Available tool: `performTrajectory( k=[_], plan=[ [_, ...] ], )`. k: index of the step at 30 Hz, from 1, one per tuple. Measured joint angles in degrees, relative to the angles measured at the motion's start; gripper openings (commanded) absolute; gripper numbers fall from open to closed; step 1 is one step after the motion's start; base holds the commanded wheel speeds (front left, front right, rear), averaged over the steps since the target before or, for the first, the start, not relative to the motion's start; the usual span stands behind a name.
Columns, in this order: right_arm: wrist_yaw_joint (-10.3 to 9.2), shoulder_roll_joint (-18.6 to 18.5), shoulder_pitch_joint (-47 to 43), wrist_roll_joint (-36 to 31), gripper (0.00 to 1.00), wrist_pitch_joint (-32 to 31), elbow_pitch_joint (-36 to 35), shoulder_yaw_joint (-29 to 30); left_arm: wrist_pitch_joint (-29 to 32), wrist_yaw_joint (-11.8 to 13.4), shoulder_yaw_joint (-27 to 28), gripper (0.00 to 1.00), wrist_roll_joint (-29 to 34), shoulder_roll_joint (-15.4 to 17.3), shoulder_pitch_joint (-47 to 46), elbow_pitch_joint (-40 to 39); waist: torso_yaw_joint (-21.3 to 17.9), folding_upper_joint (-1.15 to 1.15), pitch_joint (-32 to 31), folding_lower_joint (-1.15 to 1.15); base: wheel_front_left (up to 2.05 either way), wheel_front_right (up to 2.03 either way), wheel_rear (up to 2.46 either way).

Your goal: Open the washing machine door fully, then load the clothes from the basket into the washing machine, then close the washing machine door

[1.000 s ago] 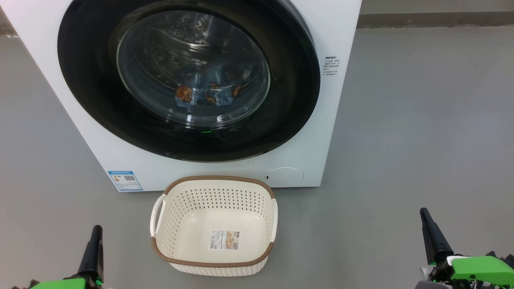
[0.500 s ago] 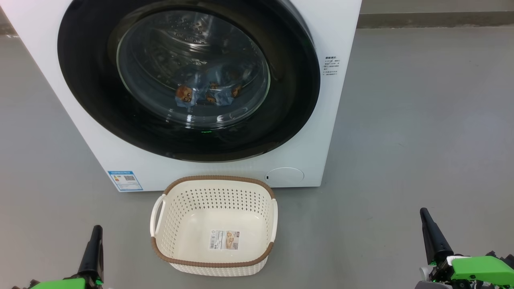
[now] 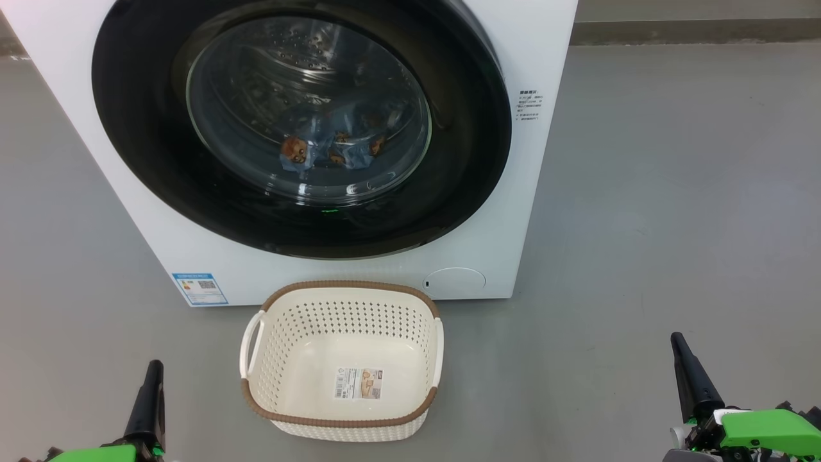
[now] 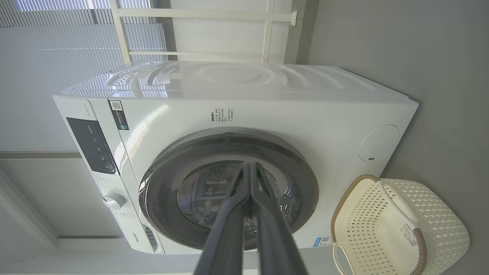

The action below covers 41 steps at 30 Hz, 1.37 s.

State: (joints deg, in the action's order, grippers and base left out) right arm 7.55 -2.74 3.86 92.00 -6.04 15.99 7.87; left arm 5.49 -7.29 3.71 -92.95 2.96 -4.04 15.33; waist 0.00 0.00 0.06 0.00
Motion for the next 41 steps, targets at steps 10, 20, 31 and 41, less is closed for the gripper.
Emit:
performTrajectory(
  k=[10, 20, 31, 41],
  plan=[
    [0.0, 0.0, 0.01, 0.0, 0.0, -0.01, 0.0, 0.01, 0.04, 0.0, 0.05, 0.0, 0.0, -0.03, 0.0, 0.0, 0.0, 0.0, 0.0, 0.0, 0.0, 0.0, 0.0],
    [0.0, 0.01, 0.01, 0.0, 0.0, -0.01, 0.0, 0.01, 0.05, 0.0, 0.13, 0.0, 0.01, -0.1, 0.0, 0.0, 0.0, 0.0, 0.0, 0.0, 0.0, 0.0, 0.0],
    [0.0, 0.02, 0.01, 0.0, 0.0, -0.01, 0.0, 0.01, 0.05, 0.0, 0.19, 0.0, 0.01, -0.31, 0.0, 0.0, 0.0, 0.0, 0.0, 0.0, 0.0, 0.0, 0.0],
    [0.0, 0.02, 0.01, 0.0, 0.0, -0.01, 0.0, 0.02, 0.07, 0.0, 0.23, 0.0, 0.02, -0.32, -0.01, 0.0, 0.0, 0.0, 0.0, 0.0, 0.0, 0.0, 0.0]
  ],
)
